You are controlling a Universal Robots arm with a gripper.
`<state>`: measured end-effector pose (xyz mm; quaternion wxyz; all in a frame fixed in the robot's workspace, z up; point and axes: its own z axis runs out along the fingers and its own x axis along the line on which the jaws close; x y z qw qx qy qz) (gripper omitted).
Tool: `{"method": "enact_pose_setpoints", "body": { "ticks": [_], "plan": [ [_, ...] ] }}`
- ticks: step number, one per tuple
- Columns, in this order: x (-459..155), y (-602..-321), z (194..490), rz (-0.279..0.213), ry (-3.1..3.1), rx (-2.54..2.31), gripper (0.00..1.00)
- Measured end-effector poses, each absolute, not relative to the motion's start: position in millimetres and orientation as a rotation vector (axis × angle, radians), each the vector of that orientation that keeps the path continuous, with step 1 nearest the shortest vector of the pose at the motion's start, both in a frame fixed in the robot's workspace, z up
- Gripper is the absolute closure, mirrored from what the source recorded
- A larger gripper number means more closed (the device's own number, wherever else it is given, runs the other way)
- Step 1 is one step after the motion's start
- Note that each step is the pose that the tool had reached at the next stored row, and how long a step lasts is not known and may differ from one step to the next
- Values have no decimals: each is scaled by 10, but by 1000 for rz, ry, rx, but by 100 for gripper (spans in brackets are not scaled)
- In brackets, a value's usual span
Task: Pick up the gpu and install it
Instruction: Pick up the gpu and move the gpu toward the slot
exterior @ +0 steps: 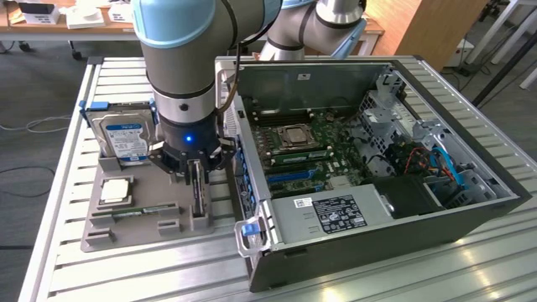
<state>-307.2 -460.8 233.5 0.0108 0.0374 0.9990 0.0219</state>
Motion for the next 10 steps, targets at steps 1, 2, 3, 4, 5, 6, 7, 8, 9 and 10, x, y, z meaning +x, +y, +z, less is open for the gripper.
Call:
{"method": "enact_pose_setpoints", "body": {
  "ticks": [1, 2, 3, 4, 5, 6, 7, 8, 9, 10],
  "plan": [
    [-3072, -4608, 2335, 68, 3117, 117, 61],
    [-3072, -4608, 2335, 68, 3117, 117, 61],
    [-3073, -4607, 2335, 68, 3117, 117, 61],
    [-3074, -4605, 2333, 69, 3117, 117, 61],
    [-3074, -4601, 2331, 69, 3117, 117, 61],
    [-3074, -4600, 2331, 69, 3117, 117, 61],
    [-3074, -4596, 2331, 68, 3117, 117, 61],
    [-3074, -4595, 2331, 68, 3117, 117, 61],
    [-3074, -4595, 2331, 68, 3117, 117, 61],
    [-3074, -4595, 2331, 68, 3117, 117, 61]
  ]
}}
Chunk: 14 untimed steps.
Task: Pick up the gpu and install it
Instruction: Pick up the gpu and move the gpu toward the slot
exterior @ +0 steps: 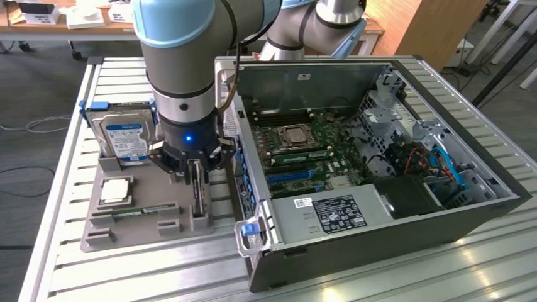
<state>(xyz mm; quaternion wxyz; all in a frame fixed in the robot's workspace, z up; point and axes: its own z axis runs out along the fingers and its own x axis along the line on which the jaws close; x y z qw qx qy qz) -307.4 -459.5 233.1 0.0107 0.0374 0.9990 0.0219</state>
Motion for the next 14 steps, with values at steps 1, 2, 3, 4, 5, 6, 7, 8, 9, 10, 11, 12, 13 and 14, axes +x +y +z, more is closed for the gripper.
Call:
{"method": "enact_pose_setpoints", "body": {
  "ticks": [1, 2, 3, 4, 5, 6, 7, 8, 9, 10, 11, 12, 13, 14],
  "plan": [
    [-3074, -4595, 2328, 68, 3117, 117, 61],
    [-3074, -4595, 2322, 69, 3117, 117, 61],
    [-3074, -4595, 2318, 69, 3117, 117, 61],
    [-3074, -4595, 2316, 68, 3117, 117, 61],
    [-3074, -4595, 2315, 68, 3117, 117, 61],
    [-3074, -4594, 2315, 68, 3117, 117, 61],
    [-3075, -4594, 2315, 69, 3117, 117, 61],
    [-3075, -4594, 2315, 69, 3117, 117, 61],
    [-3078, -4594, 2314, 69, 3117, 117, 61],
    [-3078, -4594, 2313, 69, 3117, 117, 61],
    [-3078, -4594, 2313, 69, 3117, 117, 61],
    [-3078, -4594, 2314, 69, 3117, 117, 61],
    [-3078, -4594, 2314, 68, 3117, 117, 61],
    [-3079, -4594, 2314, 68, 3117, 117, 61]
  ]
}}
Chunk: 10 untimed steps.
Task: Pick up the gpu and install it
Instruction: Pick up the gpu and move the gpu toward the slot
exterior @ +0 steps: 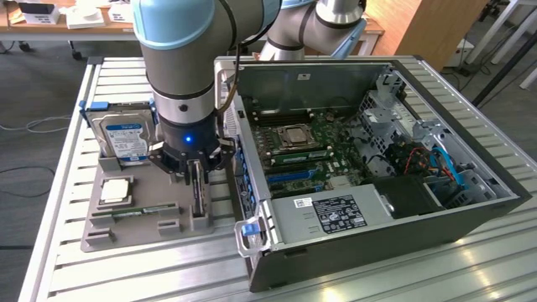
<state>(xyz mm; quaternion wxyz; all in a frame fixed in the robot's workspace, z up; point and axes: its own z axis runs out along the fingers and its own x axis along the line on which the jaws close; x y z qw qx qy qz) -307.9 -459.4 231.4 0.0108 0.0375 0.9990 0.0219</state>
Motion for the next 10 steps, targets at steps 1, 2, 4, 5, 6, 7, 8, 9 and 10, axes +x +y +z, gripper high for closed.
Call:
{"method": "enact_pose_setpoints", "body": {
  "ticks": [1, 2, 4, 5, 6, 7, 8, 9, 10],
  "plan": [
    [-3079, -4594, 2314, 68, 3117, 117, 61],
    [-3081, -4594, 2314, 68, 3117, 117, 61],
    [-3082, -4595, 2314, 68, 3117, 117, 61],
    [-3083, -4594, 2314, 68, 3117, 117, 61],
    [-3083, -4594, 2313, 68, 3117, 117, 61],
    [-3083, -4594, 2313, 68, 3117, 117, 61],
    [-3083, -4594, 2313, 68, 3117, 117, 61],
    [-3083, -4594, 2313, 68, 3117, 117, 61],
    [-3083, -4594, 2313, 68, 3117, 117, 61]
  ]
}}
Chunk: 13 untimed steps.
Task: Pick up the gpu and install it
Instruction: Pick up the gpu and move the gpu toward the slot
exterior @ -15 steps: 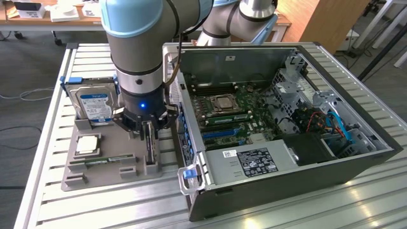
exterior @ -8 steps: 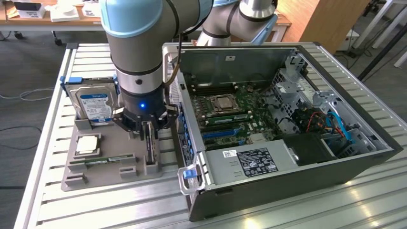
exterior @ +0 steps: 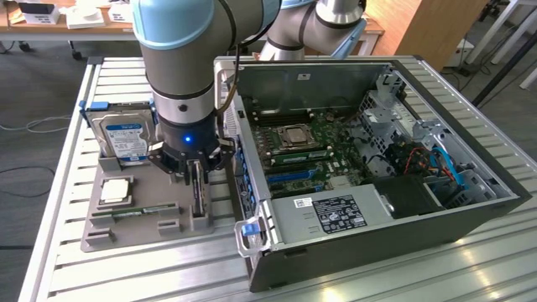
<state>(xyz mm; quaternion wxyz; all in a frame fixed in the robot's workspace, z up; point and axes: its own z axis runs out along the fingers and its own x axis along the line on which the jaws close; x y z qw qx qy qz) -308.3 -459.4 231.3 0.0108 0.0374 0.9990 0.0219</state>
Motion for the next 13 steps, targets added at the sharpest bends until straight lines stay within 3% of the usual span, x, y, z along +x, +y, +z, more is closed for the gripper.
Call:
{"method": "enact_pose_setpoints", "body": {
  "ticks": [6, 8, 13],
  "plan": [
    [-3084, -4594, 2313, 68, 3117, 117, 63],
    [-3084, -4594, 2314, 68, 3117, 117, 73],
    [-3083, -4594, 2314, 68, 3117, 117, 73]
  ]
}}
